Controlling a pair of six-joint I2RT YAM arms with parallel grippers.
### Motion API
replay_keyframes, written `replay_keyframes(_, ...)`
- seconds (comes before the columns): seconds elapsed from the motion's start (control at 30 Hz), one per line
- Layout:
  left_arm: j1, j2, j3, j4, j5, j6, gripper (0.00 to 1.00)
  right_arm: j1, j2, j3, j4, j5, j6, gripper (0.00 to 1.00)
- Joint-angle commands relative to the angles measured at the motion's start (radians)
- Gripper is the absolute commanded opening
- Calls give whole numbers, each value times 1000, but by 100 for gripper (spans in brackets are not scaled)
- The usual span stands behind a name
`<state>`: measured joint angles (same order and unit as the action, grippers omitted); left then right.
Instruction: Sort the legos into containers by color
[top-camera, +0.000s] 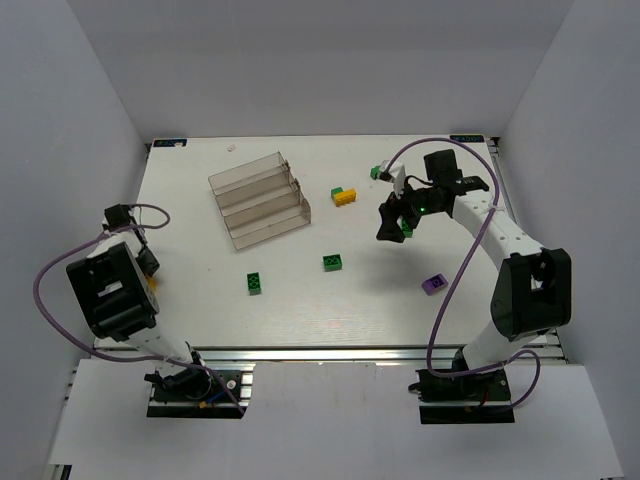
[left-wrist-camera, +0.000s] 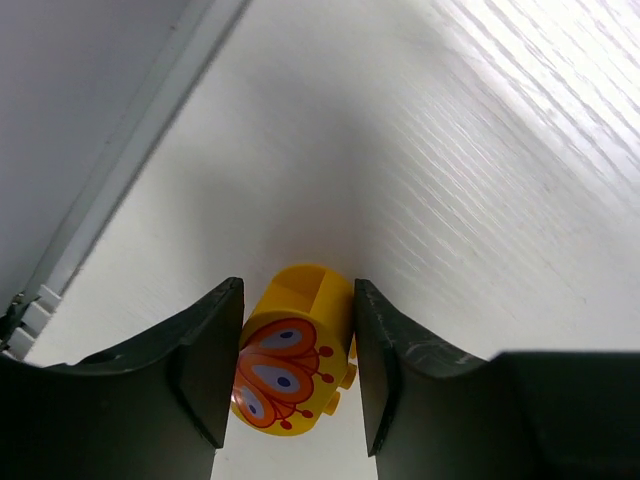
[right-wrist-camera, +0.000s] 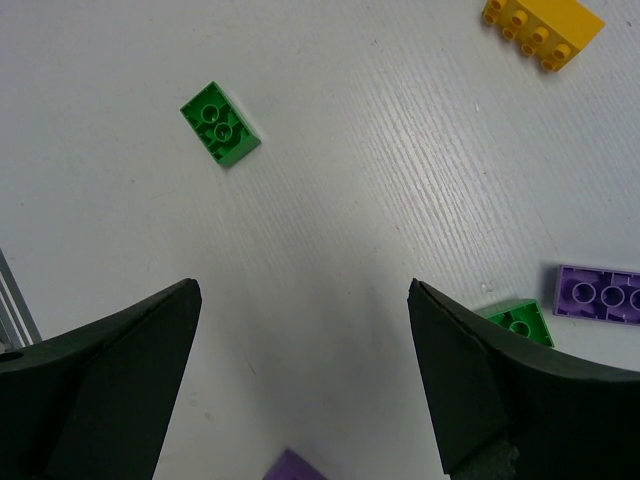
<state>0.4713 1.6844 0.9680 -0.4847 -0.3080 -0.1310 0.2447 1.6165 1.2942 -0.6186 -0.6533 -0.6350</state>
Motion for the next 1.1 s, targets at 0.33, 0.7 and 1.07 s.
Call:
replay_keyframes(0.33,-20,-152,34,-77,551,-65,27,-1,-55,-53,65,-5,23,89)
replay_keyframes(0.7,-147,-167,63,133,922,-266,23,2,-64,-76,91,-17,38,89)
replay_keyframes(1.07,-324,87,340,207,889,-394,24,2,-92,-113,126,-12,47,89)
